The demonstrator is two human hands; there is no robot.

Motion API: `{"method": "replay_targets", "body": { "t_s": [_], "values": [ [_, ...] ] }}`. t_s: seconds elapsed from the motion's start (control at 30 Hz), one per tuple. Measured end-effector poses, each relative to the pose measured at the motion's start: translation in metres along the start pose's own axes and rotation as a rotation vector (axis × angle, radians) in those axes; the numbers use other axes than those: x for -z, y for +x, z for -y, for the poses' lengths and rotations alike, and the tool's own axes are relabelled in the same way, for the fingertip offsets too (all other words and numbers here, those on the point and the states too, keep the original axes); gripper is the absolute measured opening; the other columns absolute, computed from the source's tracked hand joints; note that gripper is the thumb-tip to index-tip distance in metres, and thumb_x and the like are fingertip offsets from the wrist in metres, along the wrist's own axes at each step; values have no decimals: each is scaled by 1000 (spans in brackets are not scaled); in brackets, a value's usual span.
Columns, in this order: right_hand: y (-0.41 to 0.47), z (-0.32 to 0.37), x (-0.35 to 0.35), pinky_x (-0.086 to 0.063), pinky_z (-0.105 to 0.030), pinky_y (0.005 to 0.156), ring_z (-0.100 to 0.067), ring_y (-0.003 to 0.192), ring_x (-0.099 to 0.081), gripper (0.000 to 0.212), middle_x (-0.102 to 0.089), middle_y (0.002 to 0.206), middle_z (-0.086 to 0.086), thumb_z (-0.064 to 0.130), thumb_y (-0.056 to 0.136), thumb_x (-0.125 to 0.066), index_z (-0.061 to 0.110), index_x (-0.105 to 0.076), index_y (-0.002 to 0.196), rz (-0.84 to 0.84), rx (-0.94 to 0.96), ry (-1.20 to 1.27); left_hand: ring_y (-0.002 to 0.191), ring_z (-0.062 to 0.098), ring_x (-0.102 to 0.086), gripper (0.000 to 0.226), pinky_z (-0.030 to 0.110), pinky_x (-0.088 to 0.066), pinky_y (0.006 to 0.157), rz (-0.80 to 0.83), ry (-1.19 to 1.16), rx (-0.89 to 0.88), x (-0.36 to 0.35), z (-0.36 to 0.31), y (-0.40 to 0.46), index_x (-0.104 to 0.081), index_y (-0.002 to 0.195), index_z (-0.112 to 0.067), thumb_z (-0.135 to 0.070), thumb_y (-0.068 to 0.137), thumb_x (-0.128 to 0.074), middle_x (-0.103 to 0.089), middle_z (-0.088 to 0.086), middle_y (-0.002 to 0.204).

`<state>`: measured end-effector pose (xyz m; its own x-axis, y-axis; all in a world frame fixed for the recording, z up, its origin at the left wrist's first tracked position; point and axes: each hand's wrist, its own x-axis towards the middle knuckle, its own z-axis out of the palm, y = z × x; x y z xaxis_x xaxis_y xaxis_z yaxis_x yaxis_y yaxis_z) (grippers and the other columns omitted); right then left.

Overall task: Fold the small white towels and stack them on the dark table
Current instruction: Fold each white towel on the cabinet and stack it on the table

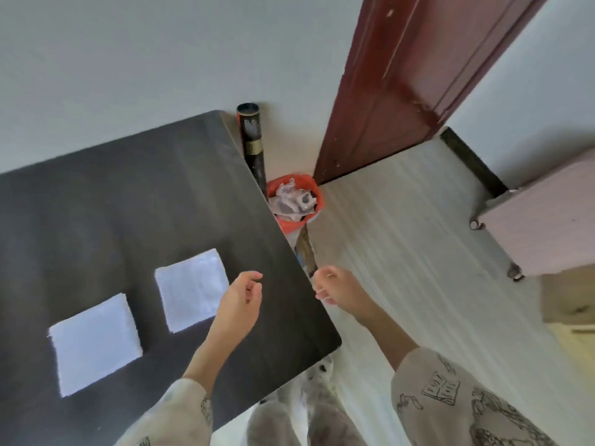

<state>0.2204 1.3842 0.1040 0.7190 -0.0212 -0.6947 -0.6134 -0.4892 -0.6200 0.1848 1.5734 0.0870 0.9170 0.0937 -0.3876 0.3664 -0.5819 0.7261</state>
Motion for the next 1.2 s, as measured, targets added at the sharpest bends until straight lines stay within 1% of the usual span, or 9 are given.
{"method": "replay_targets", "body": {
  "t_s": [0.07,0.13,0.23,0.33,0.47,0.63,0.8,1.0,1.2],
  "values": [
    [-23,-29,42,-49,-26,69,-17,75,-59,12,-62,88,-6,22,96,-47,15,-56,92,-90,-20,137,82,11,-59,22,21,-48,72,131,17,-66,-32,-31,-4,-52,116,-18,-19,96,-43,-63,0,96],
    [-47,-64,84,-45,-23,62,-17,70,-58,17,-62,90,-10,21,96,-47,9,-56,102,-173,-18,244,90,16,-60,23,27,-46,80,252,58,-144,-66,-67,-10,-53,116,-17,-19,96,-43,-62,-2,97],
    [-84,-124,144,-44,-23,61,-17,68,-58,18,-63,86,-6,21,97,-48,7,-56,106,-282,-29,394,92,19,-58,20,24,-40,79,390,127,-269,-124,-122,-23,-55,112,-13,-16,96,-45,-59,-1,95],
    [-114,-190,203,-45,-24,63,-17,67,-59,15,-63,79,-2,19,96,-50,8,-57,103,-384,-47,543,88,30,-62,14,31,-46,76,469,182,-386,-197,-173,-43,-54,102,-18,-9,94,-46,-60,3,85],
    [-159,-275,280,-43,-21,59,-14,65,-57,14,-62,79,-3,17,96,-49,8,-57,103,-477,-66,656,81,20,-62,13,30,-49,82,571,248,-500,-307,-239,-91,-52,99,-23,-12,95,-44,-62,2,89],
    [-215,-375,375,-47,-24,66,-18,74,-61,19,-66,87,-6,19,96,-48,6,-59,106,-648,-100,697,84,15,-60,16,23,-45,78,794,329,-658,-434,-333,-149,-55,105,-21,-16,96,-44,-61,-1,94],
    [-252,-457,460,-48,-25,67,-16,73,-62,18,-68,85,-5,21,95,-50,9,-61,103,-815,-127,828,84,14,-60,18,19,-44,74,904,383,-798,-544,-420,-186,-56,108,-18,-15,96,-43,-62,-2,96],
    [-263,-548,583,-49,-28,69,-18,75,-63,18,-68,86,-4,21,95,-49,9,-60,103,-968,-156,870,85,13,-59,18,22,-45,77,1028,491,-919,-686,-509,-197,-56,108,-19,-17,96,-44,-61,-2,96],
    [-255,-631,738,-48,-26,65,-18,74,-62,19,-66,83,-2,19,96,-47,9,-59,106,-1066,-198,864,87,15,-58,22,19,-41,73,1061,459,-925,-841,-608,-202,-57,112,-11,-13,97,-41,-61,1,98]
  ]
}}
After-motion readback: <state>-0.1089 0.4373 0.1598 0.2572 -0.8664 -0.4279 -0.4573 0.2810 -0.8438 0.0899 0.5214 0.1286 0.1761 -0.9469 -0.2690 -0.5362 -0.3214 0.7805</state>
